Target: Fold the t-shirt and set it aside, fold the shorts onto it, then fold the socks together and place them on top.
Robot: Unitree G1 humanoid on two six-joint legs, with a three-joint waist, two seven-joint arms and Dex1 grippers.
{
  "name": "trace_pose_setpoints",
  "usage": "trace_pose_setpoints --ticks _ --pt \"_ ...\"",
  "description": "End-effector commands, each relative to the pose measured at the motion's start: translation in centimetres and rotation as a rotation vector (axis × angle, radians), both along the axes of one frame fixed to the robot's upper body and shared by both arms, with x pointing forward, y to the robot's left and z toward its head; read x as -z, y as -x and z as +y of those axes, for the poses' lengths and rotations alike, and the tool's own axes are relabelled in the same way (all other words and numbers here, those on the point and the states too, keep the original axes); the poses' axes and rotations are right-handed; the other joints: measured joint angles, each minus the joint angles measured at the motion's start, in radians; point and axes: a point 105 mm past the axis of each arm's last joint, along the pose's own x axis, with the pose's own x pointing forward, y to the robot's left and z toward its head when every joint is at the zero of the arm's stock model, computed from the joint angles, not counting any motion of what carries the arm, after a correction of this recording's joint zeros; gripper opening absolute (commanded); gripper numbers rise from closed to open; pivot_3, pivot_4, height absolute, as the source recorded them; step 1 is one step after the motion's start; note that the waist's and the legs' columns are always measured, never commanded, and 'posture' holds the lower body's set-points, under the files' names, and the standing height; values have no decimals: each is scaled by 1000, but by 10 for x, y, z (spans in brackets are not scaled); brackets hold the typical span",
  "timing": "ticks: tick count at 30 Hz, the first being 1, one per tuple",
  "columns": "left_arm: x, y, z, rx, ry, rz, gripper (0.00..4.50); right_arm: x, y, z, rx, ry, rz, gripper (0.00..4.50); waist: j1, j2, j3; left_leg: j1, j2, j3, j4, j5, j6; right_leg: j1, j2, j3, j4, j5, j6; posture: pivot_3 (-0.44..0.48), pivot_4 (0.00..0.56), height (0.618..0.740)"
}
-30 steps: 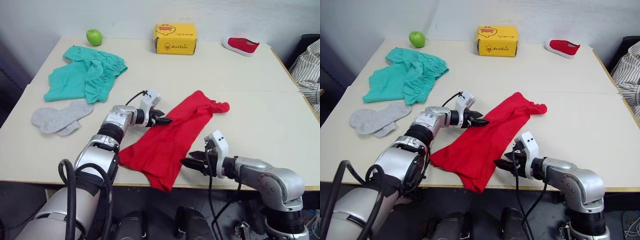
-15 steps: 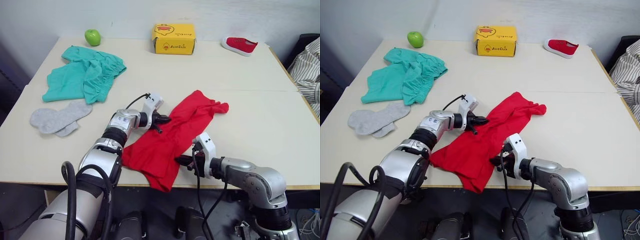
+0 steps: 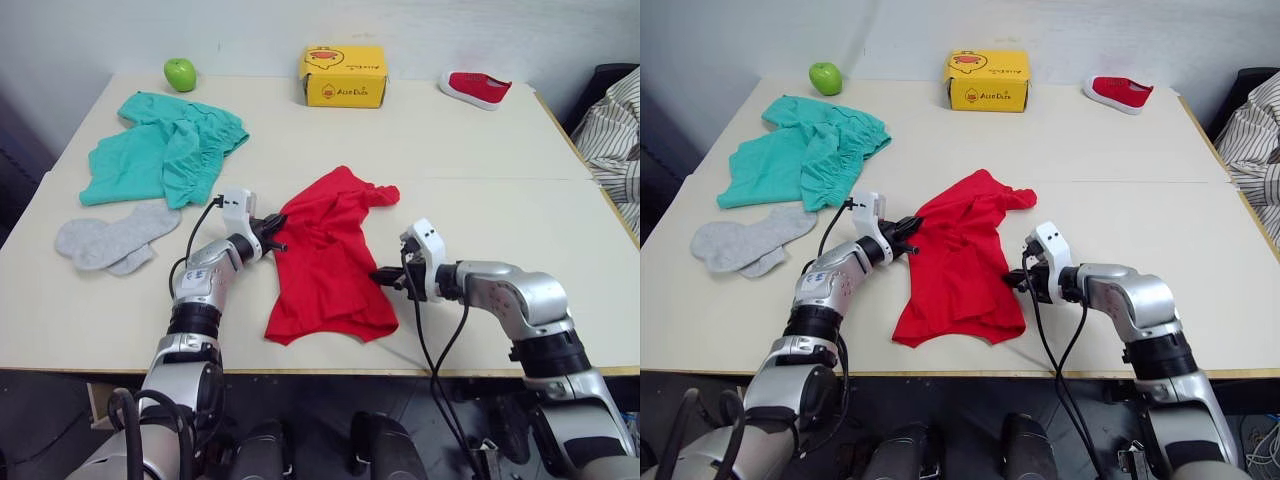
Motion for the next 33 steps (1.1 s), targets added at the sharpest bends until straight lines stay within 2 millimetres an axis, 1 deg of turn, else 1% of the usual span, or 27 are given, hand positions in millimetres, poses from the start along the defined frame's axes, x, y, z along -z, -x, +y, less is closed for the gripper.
trace_pose_setpoints --ticks 1,3,4,5,6,9,10,11,13,15,16,17,18,20,22,24,26,28,31,33 --pt "-12 0 2 -23 -15 -51 22 -5 -7 2 -27 1 -29 13 2 0 0 0 0 0 0 0 0 0 0 0 0 0 0 0 150 740" --pt "-12 0 5 -25 -18 -54 22 -7 -8 3 -29 -26 -14 13 2 0 0 0 0 0 0 0 0 0 0 0 0 0 0 0 150 740" --pt "-11 0 8 -26 -35 -54 231 -12 -8 3 2 -94 38 194 1 0 0 0 0 0 0 0 0 0 0 0 0 0 0 0 150 740" --pt "-10 0 11 -27 -48 -53 483 -16 -8 4 21 -143 78 413 1 0 0 0 0 0 0 0 0 0 0 0 0 0 0 0 150 740" --pt "-10 2 13 -7 -70 -56 702 -21 -4 3 10 -158 79 632 1 0 0 0 0 0 0 0 0 0 0 0 0 0 0 0 150 740" --pt "-15 9 23 33 -164 -99 1588 -29 11 -3 -73 -126 20 1628 1 1 1 0 1 0 -1 0 -1 -1 1 0 0 0 0 0 150 740" --pt "-17 13 27 49 -208 -128 1960 -33 18 -6 -117 -121 -17 1980 1 1 1 -1 0 0 -1 0 -1 -1 1 0 0 0 0 0 150 740" --pt "-17 20 35 75 -274 -154 2246 -37 24 -14 -165 -99 -98 2306 1 1 1 0 0 0 -1 0 -1 -1 1 0 0 0 0 0 150 740" --pt "-20 36 51 136 -422 -234 2885 -39 31 -33 -227 5 -249 2990 1 1 1 0 0 0 -3 0 -1 -1 1 0 -3 0 0 0 150 740" --pt "-21 55 62 237 -613 -362 3520 -33 32 -53 -305 184 -440 3699 0 1 1 -1 0 1 -3 -1 -1 -1 1 0 -5 0 0 0 150 740" --pt "-17 66 64 319 -721 -408 3538 -30 33 -60 -359 259 -531 4052 0 1 1 0 1 3 -4 -1 -1 -1 1 0 -6 0 1 0 150 740" --pt "-14 77 64 406 -816 -470 3795 -25 34 -67 -406 334 -592 4422 -1 1 1 0 1 4 -3 -1 -1 -1 1 0 -6 1 1 0 150 740" --pt "-11 84 63 476 -872 -510 4054 -21 35 -70 -448 376 -642 4500 -1 2 1 1 1 6 -4 -1 -1 -1 1 1 -7 1 2 0 150 740" --pt "-8 95 59 595 -956 -584 4473 -13 34 -74 -526 444 -737 4500 2 3 2 3 1 8 -4 -1 0 0 1 4 -6 1 2 0 150 740" --pt "-3 102 54 700 -1025 -651 4473 -5 34 -73 -608 498 -822 4500 1 3 2 4 1 8 -3 -1 0 1 1 4 -6 2 3 0 150 740" --pt "4 103 49 775 -1080 -682 4473 2 31 -69 -668 543 -890 4500 -1 3 2 6 1 9 -4 -1 0 1 1 6 -6 2 3 0 150 740" --pt "8 102 45 816 -1112 -716 4473 7 29 -62 -729 564 -944 4500 -3 3 2 8 1 11 -4 -1 0 2 1 8 -5 2 3 0 150 740" --pt "10 100 37 849 -1130 -756 4473 8 27 -48 -783 553 -1012 4500 -4 3 2 14 1 13 -5 -1 1 6 1 10 -5 2 3 0 150 740" --pt "14 99 22 903 -1141 -817 4473 9 28 -25 -852 528 -1104 4500 -5 3 2 16 2 15 -5 -1 1 6 1 12 -3 2 3 0 150 740" --pt "18 99 15 935 -1144 -843 4473 12 29 -15 -881 517 -1139 4500 -5 3 2 16 2 15 -5 -1 1 6 1 13 -2 2 3 0 150 740"
